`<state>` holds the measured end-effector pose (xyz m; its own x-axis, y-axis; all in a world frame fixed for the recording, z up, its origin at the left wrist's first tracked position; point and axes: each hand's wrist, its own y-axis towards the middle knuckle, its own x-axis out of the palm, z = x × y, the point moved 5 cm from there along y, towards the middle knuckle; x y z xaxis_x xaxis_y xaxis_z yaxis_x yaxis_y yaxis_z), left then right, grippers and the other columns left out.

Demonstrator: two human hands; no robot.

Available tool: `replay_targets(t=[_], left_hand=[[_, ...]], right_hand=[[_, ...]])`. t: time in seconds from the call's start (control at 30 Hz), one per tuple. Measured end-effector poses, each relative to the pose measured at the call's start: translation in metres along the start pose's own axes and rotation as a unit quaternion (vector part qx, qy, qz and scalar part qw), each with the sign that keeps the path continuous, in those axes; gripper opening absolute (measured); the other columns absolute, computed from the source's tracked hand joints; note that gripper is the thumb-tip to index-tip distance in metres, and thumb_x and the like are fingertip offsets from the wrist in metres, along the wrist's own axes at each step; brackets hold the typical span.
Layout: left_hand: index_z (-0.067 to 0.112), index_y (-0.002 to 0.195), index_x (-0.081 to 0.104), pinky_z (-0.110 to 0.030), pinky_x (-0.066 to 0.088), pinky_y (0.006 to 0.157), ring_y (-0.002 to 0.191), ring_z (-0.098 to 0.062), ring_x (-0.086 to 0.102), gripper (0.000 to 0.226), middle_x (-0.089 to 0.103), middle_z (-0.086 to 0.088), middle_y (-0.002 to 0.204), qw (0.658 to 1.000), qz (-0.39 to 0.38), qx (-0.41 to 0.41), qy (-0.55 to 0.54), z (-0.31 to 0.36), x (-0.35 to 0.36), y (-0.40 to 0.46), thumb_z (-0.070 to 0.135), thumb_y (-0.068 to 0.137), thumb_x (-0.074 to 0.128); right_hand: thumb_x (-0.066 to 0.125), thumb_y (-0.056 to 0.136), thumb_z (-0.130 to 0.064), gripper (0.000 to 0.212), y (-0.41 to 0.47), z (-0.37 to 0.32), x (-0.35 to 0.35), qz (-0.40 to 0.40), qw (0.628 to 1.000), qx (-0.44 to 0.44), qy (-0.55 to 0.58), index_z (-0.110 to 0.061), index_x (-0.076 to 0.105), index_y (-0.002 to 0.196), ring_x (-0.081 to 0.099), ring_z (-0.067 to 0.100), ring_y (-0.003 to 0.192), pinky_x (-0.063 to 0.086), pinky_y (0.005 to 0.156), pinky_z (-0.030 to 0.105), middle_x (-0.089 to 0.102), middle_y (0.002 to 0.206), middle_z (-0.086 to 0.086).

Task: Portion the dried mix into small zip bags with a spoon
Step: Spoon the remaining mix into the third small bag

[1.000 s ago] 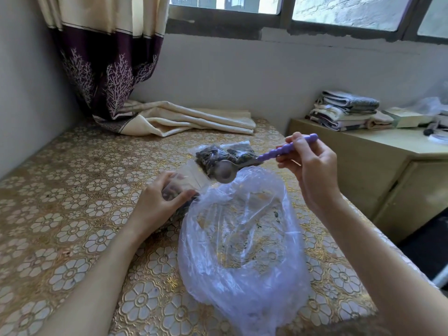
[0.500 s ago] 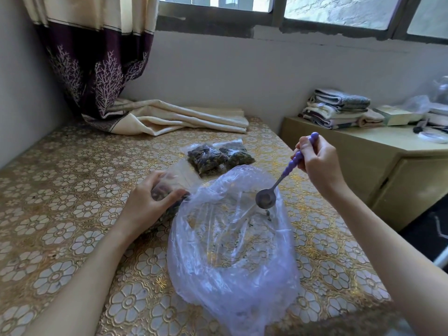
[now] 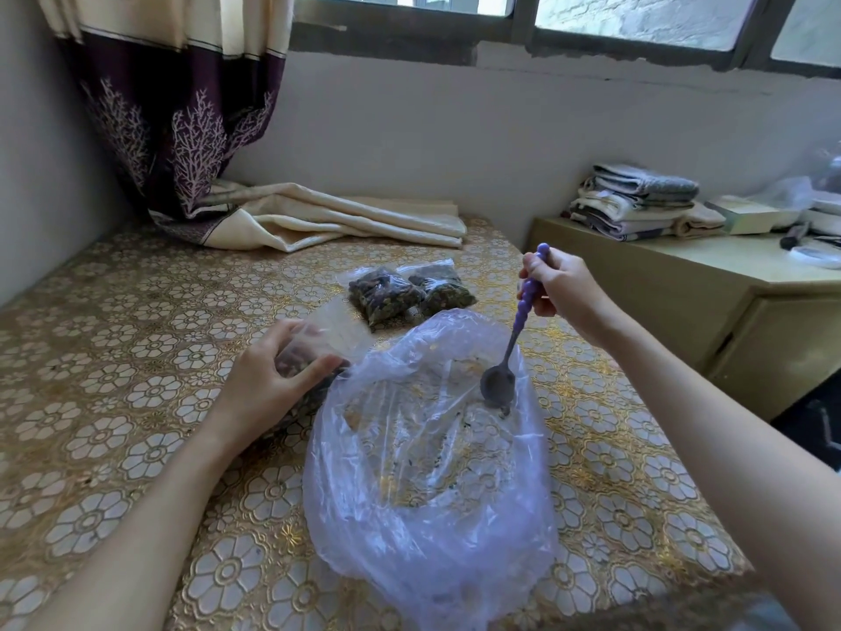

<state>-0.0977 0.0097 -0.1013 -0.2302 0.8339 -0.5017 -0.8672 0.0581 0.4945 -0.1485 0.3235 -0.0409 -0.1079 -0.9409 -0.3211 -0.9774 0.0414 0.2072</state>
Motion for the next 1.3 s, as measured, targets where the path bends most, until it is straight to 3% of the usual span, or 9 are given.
replay_targets(t=[0.23, 0.43, 0.57, 0.8, 0.97, 1.1, 1.3], left_hand=[[0.015, 0.108, 0.059, -0.003, 0.038, 0.051, 0.063, 0.015, 0.053, 0.052, 0.059, 0.015, 0.085, 1.0, 0.001, 0.002, 0.012, 0.0, 0.0, 0.001, 0.047, 0.068, 0.065], [0.014, 0.108, 0.059, -0.002, 0.037, 0.052, 0.065, 0.017, 0.053, 0.053, 0.056, 0.017, 0.084, 1.0, 0.002, 0.002, 0.017, 0.003, 0.0, 0.001, 0.047, 0.068, 0.064], [0.012, 0.108, 0.059, -0.003, 0.035, 0.047, 0.055, 0.016, 0.05, 0.054, 0.051, 0.017, 0.072, 1.0, 0.002, -0.002, 0.015, 0.004, 0.0, 0.0, 0.047, 0.068, 0.064], [0.012, 0.11, 0.059, -0.002, 0.035, 0.046, 0.057, 0.018, 0.05, 0.054, 0.051, 0.02, 0.077, 1.0, 0.001, 0.004, 0.014, 0.007, 0.001, -0.001, 0.046, 0.069, 0.064], [0.014, 0.112, 0.058, -0.004, 0.037, 0.047, 0.058, 0.016, 0.052, 0.057, 0.052, 0.019, 0.083, 1.0, -0.002, -0.001, 0.013, 0.007, 0.0, -0.001, 0.05, 0.067, 0.064], [0.016, 0.112, 0.059, -0.004, 0.039, 0.047, 0.058, 0.013, 0.052, 0.06, 0.051, 0.022, 0.087, 1.0, -0.001, -0.005, 0.013, 0.007, -0.001, -0.001, 0.052, 0.065, 0.063], [0.016, 0.111, 0.056, -0.004, 0.041, 0.049, 0.067, 0.018, 0.055, 0.058, 0.054, 0.02, 0.086, 1.0, -0.008, -0.012, -0.007, 0.004, -0.002, -0.001, 0.051, 0.066, 0.064]], right_hand=[[0.045, 0.099, -0.02, 0.024, 0.005, 0.01, 0.021, -0.105, 0.992, 0.061, -0.021, -0.01, 0.053, 0.079, 0.052, 0.015, 0.057, 0.034, 0.049, 0.024, 0.055, 0.065, 0.006], [0.049, 0.097, -0.023, 0.025, -0.005, 0.017, 0.031, -0.176, 0.977, 0.11, -0.047, -0.007, 0.055, 0.08, 0.052, 0.015, 0.053, 0.04, 0.042, 0.017, 0.06, 0.064, 0.008], [0.048, 0.097, -0.019, 0.022, -0.011, 0.021, 0.032, -0.209, 0.968, 0.141, 0.006, -0.003, 0.052, 0.083, 0.046, 0.014, 0.044, 0.035, 0.038, 0.017, 0.059, 0.062, 0.013], [0.051, 0.096, -0.017, 0.023, -0.004, 0.009, 0.032, -0.125, 0.975, 0.142, 0.119, -0.004, 0.054, 0.077, 0.052, 0.011, 0.042, 0.038, 0.036, 0.015, 0.059, 0.052, 0.005], [0.047, 0.098, -0.019, 0.028, 0.002, -0.024, 0.034, -0.026, 0.98, 0.07, 0.185, -0.006, 0.052, 0.073, 0.051, 0.014, 0.046, 0.037, 0.046, 0.02, 0.059, 0.048, 0.003], [0.047, 0.098, -0.016, 0.029, -0.003, -0.055, 0.042, 0.047, 0.971, 0.006, 0.235, -0.006, 0.052, 0.071, 0.053, 0.012, 0.042, 0.044, 0.042, 0.018, 0.059, 0.048, 0.003], [0.048, 0.097, -0.011, 0.021, -0.026, -0.084, 0.077, 0.006, 0.973, -0.105, 0.205, -0.002, 0.05, 0.079, 0.066, 0.023, 0.051, 0.053, 0.048, 0.024, 0.065, 0.056, 0.011]])
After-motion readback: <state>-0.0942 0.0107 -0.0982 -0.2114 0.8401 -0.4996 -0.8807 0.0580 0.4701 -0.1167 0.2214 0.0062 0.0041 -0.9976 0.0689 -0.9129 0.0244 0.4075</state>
